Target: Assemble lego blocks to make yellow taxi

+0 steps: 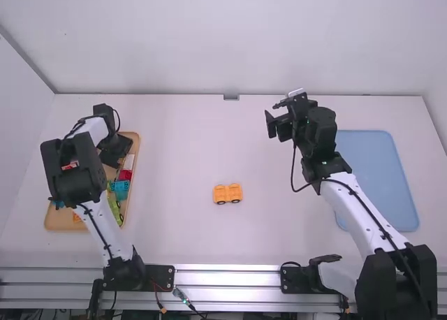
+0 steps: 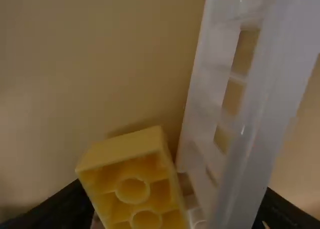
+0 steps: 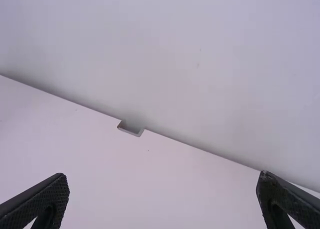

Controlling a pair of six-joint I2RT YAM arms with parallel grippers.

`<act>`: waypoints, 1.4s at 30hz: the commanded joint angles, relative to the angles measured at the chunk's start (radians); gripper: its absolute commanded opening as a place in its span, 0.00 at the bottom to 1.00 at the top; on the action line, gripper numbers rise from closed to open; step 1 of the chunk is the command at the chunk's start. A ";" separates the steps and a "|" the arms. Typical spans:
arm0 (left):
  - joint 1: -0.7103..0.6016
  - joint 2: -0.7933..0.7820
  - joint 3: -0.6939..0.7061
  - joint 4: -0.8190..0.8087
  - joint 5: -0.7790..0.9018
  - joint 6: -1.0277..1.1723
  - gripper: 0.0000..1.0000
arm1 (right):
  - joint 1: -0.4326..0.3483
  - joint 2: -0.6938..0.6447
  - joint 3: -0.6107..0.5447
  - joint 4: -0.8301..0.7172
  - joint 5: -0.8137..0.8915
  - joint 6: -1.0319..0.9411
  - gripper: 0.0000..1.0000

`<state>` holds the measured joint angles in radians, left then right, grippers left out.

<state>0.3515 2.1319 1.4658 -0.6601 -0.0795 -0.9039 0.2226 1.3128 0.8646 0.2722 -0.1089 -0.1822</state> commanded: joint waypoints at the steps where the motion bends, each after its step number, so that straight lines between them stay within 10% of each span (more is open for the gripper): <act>1: 0.002 0.006 -0.018 -0.006 0.016 0.011 0.64 | 0.001 0.008 0.033 0.001 0.001 0.010 0.99; 11: 0.001 0.006 -0.018 -0.006 0.044 0.005 0.51 | 0.001 0.008 0.033 0.000 0.001 0.010 0.99; 17: 0.001 0.006 -0.018 -0.017 0.048 -0.009 0.68 | 0.001 0.008 0.033 0.000 0.001 0.010 0.99; 24: 0.000 0.006 -0.018 -0.016 0.079 -0.020 0.66 | 0.001 0.008 0.033 0.000 0.001 0.010 0.99; 42: 0.002 0.005 -0.009 0.002 0.130 0.040 0.34 | 0.001 0.008 0.033 0.000 -0.008 0.010 0.99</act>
<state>0.3519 2.1204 1.4487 -0.6472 -0.0093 -0.9134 0.2226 1.3128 0.8646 0.2707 -0.1108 -0.1822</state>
